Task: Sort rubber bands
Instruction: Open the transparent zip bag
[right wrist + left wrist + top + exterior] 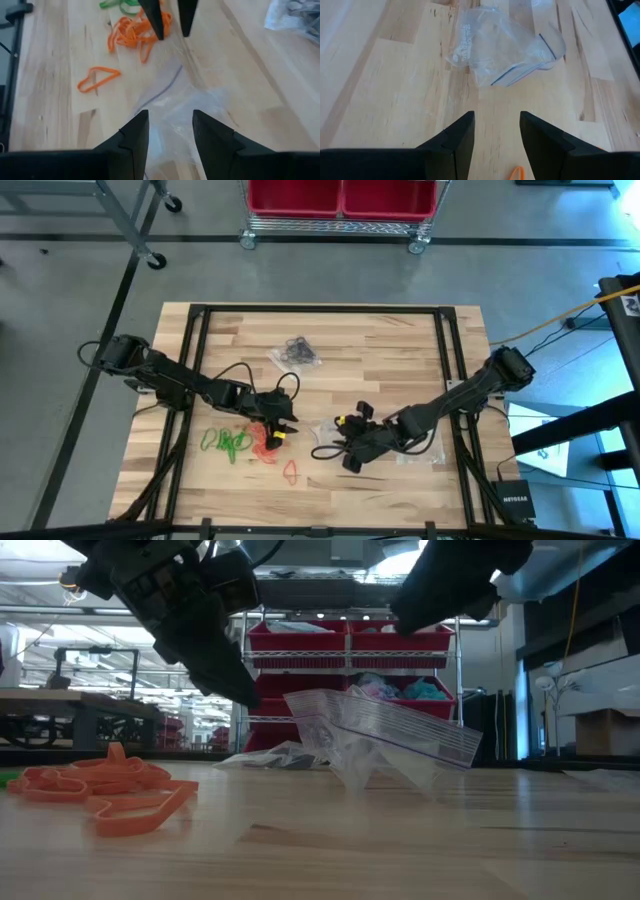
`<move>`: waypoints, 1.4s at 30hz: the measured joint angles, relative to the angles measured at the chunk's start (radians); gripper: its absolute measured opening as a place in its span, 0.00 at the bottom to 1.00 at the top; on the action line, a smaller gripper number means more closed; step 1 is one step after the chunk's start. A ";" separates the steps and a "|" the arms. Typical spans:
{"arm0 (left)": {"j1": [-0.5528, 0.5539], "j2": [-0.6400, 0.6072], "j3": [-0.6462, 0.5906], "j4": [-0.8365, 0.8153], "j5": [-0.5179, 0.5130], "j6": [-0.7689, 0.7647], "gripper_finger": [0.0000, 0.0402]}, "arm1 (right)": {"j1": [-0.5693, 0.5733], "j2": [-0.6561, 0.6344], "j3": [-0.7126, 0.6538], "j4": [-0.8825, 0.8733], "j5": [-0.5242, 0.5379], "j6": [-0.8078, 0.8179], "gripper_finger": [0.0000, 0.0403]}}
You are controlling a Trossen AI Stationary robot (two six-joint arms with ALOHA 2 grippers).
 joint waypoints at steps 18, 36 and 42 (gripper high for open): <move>-0.019 -0.001 -0.031 0.032 -0.040 0.088 0.37 | -0.075 0.171 0.087 0.195 0.044 -0.052 0.35; -0.029 0.000 -0.124 0.220 -0.045 0.080 0.37 | -0.105 0.277 0.235 -0.034 0.032 0.003 0.35; -0.029 0.000 -0.124 0.230 -0.045 0.079 0.37 | -0.105 0.298 0.234 -0.034 0.008 0.062 0.35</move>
